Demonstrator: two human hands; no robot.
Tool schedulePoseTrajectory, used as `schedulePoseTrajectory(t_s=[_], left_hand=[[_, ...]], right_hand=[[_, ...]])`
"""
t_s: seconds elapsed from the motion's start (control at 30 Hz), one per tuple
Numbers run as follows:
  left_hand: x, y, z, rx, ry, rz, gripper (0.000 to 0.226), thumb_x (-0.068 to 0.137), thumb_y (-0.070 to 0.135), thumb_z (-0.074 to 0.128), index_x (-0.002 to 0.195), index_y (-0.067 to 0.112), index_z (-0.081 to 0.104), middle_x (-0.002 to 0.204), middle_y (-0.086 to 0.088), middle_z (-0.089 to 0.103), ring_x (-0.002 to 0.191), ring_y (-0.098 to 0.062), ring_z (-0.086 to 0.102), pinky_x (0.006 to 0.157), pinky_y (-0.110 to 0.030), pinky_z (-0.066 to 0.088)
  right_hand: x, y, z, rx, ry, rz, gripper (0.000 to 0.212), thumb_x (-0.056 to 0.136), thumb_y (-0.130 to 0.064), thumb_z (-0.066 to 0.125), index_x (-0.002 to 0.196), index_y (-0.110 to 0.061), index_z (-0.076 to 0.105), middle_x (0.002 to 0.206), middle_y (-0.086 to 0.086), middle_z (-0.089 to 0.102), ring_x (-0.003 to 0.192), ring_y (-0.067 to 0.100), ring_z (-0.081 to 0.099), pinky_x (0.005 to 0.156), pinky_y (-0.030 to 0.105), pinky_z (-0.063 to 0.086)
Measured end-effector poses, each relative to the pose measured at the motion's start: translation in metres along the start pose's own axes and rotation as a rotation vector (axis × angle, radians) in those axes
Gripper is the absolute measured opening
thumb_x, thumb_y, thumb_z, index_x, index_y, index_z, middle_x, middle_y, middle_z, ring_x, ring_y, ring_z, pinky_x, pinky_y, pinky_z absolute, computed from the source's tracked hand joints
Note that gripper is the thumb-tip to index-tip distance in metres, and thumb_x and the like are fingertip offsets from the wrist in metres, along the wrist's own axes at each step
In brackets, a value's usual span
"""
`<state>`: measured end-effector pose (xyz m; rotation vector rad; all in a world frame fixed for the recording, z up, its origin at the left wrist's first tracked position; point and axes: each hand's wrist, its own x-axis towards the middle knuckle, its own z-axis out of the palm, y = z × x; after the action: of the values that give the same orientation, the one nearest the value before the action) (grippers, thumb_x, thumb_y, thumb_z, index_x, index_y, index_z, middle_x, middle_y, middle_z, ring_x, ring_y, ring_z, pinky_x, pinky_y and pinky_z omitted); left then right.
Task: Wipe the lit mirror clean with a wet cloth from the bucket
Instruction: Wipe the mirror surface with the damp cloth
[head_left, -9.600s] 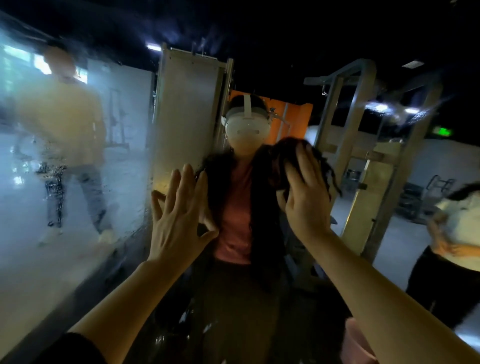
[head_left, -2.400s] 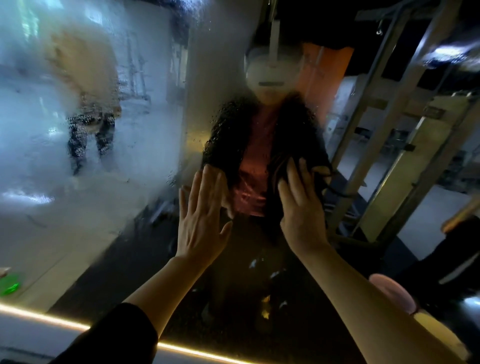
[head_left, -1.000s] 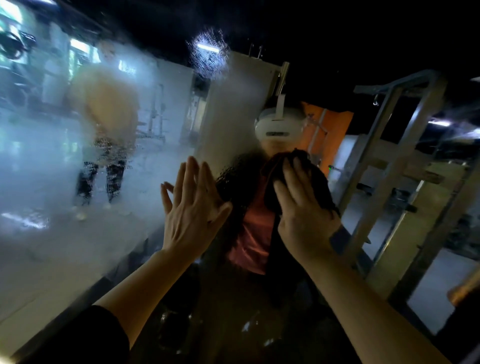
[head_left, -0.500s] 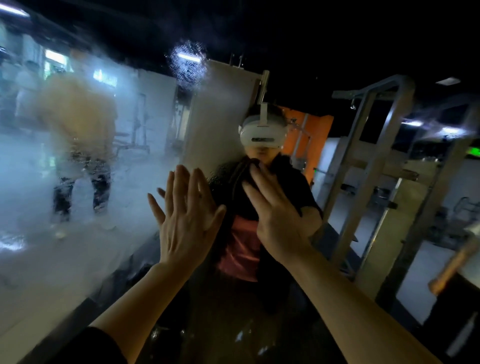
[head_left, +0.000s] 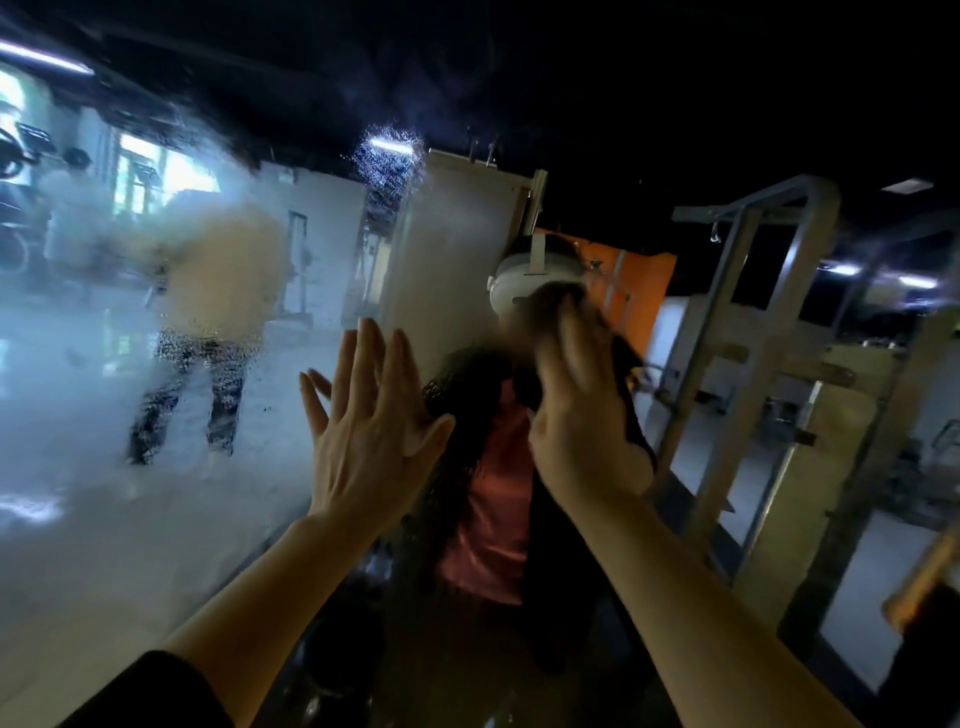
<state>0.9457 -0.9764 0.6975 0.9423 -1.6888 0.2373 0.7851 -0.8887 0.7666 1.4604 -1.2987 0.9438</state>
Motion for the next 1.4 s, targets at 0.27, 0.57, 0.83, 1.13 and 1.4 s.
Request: schedulePoseTrajectory(t_s=[0.27, 0.57, 0.83, 1.13, 1.4], left_hand=[[-0.004, -0.034, -0.015, 0.018, 0.081, -0.054, 0.089, 0.089, 0.067, 0.036, 0.157, 0.015, 0.011, 0.163, -0.002, -0.001, 0.151, -0.021, 0.0, 0.116, -0.066, 0.004], [-0.012, -0.057, -0.013, 0.017, -0.034, -0.131, 0.087, 0.09, 0.074, 0.02, 0.157, 0.021, 0.006, 0.164, -0.003, -0.005, 0.151, -0.019, -0.005, 0.114, -0.069, 0.007], [-0.04, -0.069, -0.01, -0.005, -0.041, -0.187, 0.091, 0.088, 0.073, 0.033, 0.157, 0.024, 0.0, 0.164, 0.0, -0.014, 0.151, -0.021, -0.008, 0.117, -0.064, -0.002], [-0.085, -0.065, -0.007, -0.086, -0.144, -0.224, 0.096, 0.082, 0.082, 0.029, 0.153, 0.037, -0.016, 0.163, 0.009, -0.017, 0.151, -0.019, -0.006, 0.117, -0.061, -0.004], [-0.102, -0.052, 0.001, -0.109, -0.177, -0.259, 0.108, 0.08, 0.066, 0.059, 0.151, 0.039, -0.017, 0.16, 0.014, -0.026, 0.151, -0.018, -0.008, 0.117, -0.065, 0.0]], right_hand=[[0.041, -0.001, -0.01, -0.015, 0.193, 0.181, 0.048, 0.091, -0.013, 0.036, 0.132, 0.005, 0.052, 0.156, 0.023, 0.03, 0.147, 0.039, 0.023, 0.117, 0.054, 0.029], [0.017, -0.034, 0.025, 0.028, -0.075, -0.322, 0.045, 0.087, 0.011, 0.038, 0.128, 0.005, 0.058, 0.148, 0.024, 0.044, 0.142, 0.038, 0.034, 0.119, 0.047, 0.028], [0.057, -0.048, 0.025, -0.068, -0.029, -0.196, 0.034, 0.098, -0.012, 0.047, 0.128, 0.003, 0.056, 0.154, 0.023, 0.035, 0.147, 0.04, 0.023, 0.124, 0.043, 0.013], [-0.015, -0.048, 0.03, 0.128, -0.157, -0.333, 0.037, 0.091, 0.007, 0.044, 0.122, 0.002, 0.064, 0.152, 0.02, 0.04, 0.144, 0.033, 0.034, 0.112, 0.045, 0.04], [-0.04, -0.045, 0.034, 0.029, -0.255, -0.497, 0.039, 0.084, 0.008, 0.056, 0.118, -0.005, 0.067, 0.152, 0.019, 0.041, 0.143, 0.034, 0.035, 0.114, 0.038, 0.036]])
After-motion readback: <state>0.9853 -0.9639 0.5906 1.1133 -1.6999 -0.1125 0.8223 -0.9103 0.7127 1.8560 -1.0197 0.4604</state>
